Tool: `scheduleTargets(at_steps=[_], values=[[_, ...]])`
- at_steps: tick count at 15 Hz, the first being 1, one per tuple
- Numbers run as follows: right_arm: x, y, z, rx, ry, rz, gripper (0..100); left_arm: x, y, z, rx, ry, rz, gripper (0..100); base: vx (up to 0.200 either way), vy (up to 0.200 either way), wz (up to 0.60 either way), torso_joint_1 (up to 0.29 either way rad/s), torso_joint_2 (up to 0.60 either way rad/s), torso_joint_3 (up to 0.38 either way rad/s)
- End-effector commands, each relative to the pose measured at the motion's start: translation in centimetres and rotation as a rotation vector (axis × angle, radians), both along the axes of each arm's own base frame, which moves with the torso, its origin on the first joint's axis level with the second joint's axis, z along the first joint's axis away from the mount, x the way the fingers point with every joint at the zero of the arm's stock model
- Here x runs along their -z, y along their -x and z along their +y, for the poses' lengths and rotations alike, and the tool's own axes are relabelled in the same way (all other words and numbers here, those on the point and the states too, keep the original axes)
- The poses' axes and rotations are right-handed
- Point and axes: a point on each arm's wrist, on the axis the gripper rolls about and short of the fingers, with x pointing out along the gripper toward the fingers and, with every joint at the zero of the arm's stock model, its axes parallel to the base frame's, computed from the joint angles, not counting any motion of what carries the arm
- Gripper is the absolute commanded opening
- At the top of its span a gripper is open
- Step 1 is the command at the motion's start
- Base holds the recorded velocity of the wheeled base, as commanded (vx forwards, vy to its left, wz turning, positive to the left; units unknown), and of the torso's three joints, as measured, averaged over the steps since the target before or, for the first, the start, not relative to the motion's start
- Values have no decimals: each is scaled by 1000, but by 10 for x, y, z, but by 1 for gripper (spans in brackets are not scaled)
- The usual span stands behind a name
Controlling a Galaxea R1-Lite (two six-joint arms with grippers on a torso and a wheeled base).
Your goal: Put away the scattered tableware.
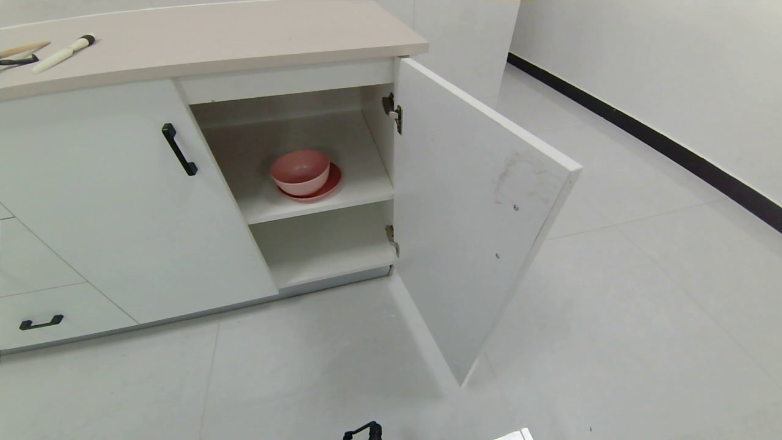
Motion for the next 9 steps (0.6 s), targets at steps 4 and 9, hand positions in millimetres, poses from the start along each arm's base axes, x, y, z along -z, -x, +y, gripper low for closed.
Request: scheduleTargets(at_steps=[4,9], values=[[-59,-5,5,-178,42,-185,0,0,0,0,0,2,1,100,0,0,0,0,0,0],[-117,-74,8,-330,136,-224,0,0,0,0,0,2,1,100,0,0,0,0,0,0]])
